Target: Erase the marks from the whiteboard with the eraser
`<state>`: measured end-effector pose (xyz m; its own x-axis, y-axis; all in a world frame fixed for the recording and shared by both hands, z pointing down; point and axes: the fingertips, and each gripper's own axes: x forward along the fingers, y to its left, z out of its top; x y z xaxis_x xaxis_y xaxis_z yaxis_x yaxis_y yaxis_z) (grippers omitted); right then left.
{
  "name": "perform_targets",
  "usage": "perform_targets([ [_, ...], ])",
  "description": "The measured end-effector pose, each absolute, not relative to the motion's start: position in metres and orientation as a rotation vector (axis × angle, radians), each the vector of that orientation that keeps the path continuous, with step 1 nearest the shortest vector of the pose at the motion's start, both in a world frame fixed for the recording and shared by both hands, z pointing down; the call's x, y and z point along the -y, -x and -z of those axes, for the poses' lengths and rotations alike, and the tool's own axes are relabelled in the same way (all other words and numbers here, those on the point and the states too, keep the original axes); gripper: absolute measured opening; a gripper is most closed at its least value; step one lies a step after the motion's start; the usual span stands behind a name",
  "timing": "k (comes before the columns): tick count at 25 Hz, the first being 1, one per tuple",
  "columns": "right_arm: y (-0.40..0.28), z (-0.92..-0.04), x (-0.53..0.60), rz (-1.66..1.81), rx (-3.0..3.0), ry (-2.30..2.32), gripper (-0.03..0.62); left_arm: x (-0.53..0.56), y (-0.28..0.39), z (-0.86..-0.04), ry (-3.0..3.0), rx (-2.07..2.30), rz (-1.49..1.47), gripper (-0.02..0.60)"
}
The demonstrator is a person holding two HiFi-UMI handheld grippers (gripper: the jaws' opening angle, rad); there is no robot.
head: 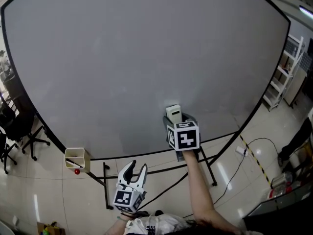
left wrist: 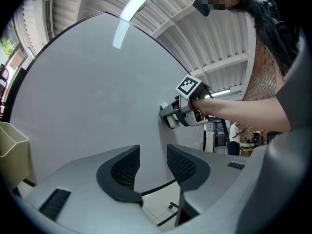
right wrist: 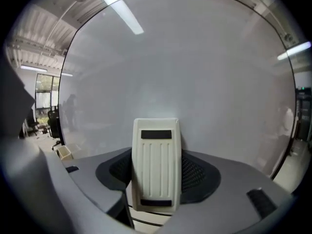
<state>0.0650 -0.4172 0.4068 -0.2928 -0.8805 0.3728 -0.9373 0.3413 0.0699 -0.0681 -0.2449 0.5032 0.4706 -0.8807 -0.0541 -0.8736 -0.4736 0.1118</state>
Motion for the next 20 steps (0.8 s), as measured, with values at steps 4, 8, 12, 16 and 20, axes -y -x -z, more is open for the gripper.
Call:
perform_targets([
  [4,-0.048,-0.301,0.409,0.008,2.428,-1.682,0.272,0.242,0.068,-0.499,-2.594,1.571,0.182,0.152],
  [8,-0.023,-0.246,0.413,0.149,2.408,-1.738,0.273,0.245,0.070,-0.499,-2.625,1.583,0.177,0.153],
  [12,-0.015,-0.342,0.408,-0.022,2.292,-1.680,0.275,0.241,0.078,-0.498,-2.621,1.605,0.180,0.152],
  [16,-0.018,-0.361,0.409,-0.030,2.249,-1.681,0.273,0.238,0.091,-0.494,-2.572,1.638,0.213,0.153],
  [20,-0.038,-0.273,0.419,0.089,2.301,-1.785,0.270,0.238,0.094,-0.503,-2.585,1.644,0.181,0.153],
])
